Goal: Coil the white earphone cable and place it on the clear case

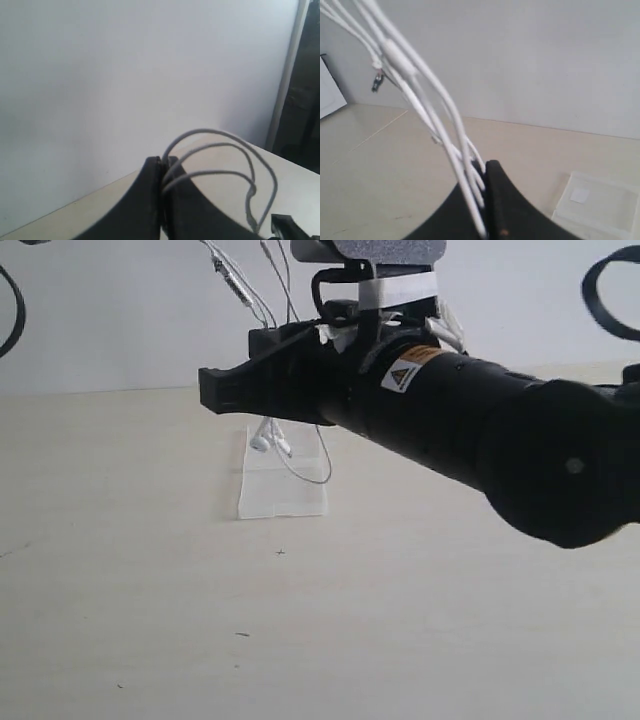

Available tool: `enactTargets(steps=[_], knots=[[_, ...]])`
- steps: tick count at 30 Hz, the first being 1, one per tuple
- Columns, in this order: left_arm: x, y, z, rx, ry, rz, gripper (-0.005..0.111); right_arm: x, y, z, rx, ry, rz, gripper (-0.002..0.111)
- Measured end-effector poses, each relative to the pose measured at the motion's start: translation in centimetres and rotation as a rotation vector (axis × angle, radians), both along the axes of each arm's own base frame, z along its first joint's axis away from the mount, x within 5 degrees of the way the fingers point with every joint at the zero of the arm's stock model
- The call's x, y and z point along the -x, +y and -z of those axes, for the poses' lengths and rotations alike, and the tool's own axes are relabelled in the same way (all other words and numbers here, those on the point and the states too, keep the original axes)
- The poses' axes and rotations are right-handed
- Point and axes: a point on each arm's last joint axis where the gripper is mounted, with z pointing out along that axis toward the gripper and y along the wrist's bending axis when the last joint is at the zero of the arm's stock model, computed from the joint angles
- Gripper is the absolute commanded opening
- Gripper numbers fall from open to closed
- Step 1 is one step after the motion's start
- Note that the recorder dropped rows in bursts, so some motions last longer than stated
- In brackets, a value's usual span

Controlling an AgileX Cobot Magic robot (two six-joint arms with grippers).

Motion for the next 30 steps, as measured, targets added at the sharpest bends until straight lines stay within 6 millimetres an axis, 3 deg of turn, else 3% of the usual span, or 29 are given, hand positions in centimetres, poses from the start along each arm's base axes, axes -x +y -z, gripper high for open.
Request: enactTargets(steps=[9, 17, 30], knots=[[-0.4, 0.7, 0.4, -0.016, 0.039, -0.092, 0.000, 2.4, -1.6, -2.8, 0.075, 0.015, -0.098, 0.000], [-0.4, 0.9, 0.4, -0.013, 0.048, -0.106, 0.000, 3.7, -2.9, -5.3, 0.029, -0.038, -0.111, 0.000], [-0.4, 1.0, 1.5, 0.002, 0.100, -0.128, 0.000, 5.0, -4.1, -7.1, 0.003, -0.053, -0.136, 0.000]])
